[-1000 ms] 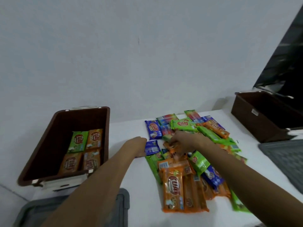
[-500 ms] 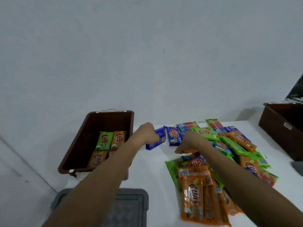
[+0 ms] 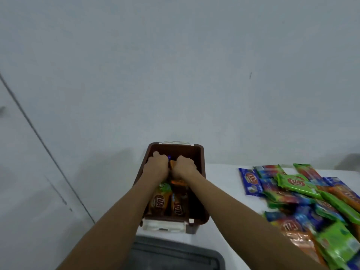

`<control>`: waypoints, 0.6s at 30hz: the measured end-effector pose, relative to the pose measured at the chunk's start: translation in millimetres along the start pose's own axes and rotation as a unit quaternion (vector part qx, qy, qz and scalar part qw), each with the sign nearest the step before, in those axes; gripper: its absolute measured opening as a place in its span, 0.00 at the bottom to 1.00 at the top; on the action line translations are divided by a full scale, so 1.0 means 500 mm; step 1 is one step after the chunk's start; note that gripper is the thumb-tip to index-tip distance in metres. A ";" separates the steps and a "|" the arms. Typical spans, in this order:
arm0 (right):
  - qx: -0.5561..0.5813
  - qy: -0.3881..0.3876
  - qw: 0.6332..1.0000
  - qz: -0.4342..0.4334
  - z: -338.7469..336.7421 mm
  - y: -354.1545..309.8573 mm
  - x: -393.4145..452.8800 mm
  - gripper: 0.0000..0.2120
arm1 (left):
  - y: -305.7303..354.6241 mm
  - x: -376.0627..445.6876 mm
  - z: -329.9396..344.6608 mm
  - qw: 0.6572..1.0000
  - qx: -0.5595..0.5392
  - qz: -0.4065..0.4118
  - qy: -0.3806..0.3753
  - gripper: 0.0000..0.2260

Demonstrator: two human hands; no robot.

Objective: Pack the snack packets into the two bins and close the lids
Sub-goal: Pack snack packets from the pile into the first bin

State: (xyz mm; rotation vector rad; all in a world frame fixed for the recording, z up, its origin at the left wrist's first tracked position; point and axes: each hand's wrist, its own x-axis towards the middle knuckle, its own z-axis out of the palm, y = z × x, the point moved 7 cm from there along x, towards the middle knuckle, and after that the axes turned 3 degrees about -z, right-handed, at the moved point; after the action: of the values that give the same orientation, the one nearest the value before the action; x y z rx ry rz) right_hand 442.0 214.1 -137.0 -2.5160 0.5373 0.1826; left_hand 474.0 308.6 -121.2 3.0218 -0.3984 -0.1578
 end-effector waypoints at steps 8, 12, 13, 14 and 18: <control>-0.201 -0.041 0.978 -0.029 0.078 0.015 0.050 0.18 | -0.009 0.013 0.098 0.990 0.040 0.015 -0.133 0.26; -0.257 -0.080 0.956 -0.114 0.062 -0.008 0.043 0.15 | -0.003 0.001 0.069 0.981 0.030 0.082 -0.173 0.14; -0.226 -0.051 0.963 -0.136 0.036 -0.010 0.031 0.14 | 0.005 0.004 0.055 0.983 0.023 0.088 -0.158 0.13; -0.169 -0.007 0.972 -0.161 0.003 -0.012 0.017 0.15 | 0.012 0.006 0.038 0.988 0.009 0.083 -0.131 0.14; -0.032 0.154 0.966 -0.207 -0.151 0.079 -0.059 0.13 | 0.112 -0.011 -0.029 0.992 -0.082 0.092 -0.009 0.14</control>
State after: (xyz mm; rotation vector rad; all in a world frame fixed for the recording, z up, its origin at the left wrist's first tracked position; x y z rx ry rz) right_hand 400.0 152.4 -86.2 -2.6700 0.1093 -0.3573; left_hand 456.3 257.1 -100.7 2.8076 -0.6289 -0.1949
